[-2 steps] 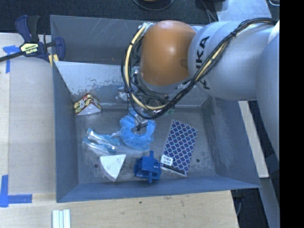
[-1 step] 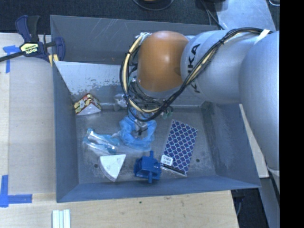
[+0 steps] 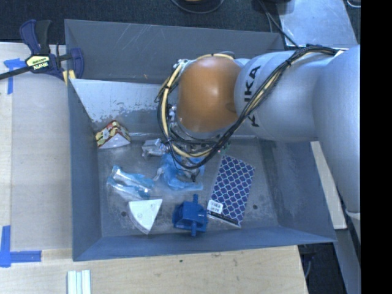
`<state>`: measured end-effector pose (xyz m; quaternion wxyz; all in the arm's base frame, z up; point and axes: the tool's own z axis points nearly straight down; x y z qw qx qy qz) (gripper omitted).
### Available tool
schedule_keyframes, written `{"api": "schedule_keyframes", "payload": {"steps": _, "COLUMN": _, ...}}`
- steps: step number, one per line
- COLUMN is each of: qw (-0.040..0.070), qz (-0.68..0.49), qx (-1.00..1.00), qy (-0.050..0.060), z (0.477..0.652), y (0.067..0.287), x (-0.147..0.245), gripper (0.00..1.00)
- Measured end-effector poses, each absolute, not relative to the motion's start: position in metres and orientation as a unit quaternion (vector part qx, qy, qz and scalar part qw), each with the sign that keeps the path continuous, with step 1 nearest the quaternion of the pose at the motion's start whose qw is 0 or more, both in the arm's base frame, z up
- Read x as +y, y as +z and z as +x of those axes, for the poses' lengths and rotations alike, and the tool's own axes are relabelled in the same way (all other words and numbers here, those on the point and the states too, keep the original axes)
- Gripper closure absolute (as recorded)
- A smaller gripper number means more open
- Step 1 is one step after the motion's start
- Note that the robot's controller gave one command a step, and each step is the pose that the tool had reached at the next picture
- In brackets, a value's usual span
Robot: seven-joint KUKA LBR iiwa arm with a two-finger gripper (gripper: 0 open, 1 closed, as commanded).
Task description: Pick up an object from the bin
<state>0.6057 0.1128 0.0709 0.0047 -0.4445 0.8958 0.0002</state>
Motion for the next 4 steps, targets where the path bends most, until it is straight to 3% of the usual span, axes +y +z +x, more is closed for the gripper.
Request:
{"api": "schedule_keyframes", "payload": {"steps": 1, "qw": 0.006, "qz": -0.42, "qx": 0.907, "qy": 0.002, "z": 0.617, "y": 0.072, "x": 0.108, "gripper": 1.0}}
{"api": "schedule_keyframes", "payload": {"steps": 3, "qw": 0.004, "qz": -0.42, "qx": 0.907, "qy": 0.003, "z": 0.615, "y": 0.078, "x": 0.107, "gripper": 1.0}}
{"api": "schedule_keyframes", "payload": {"steps": 4, "qw": 0.002, "qz": -0.42, "qx": 0.907, "qy": 0.003, "z": 0.614, "y": 0.097, "x": 0.107, "gripper": 1.0}}
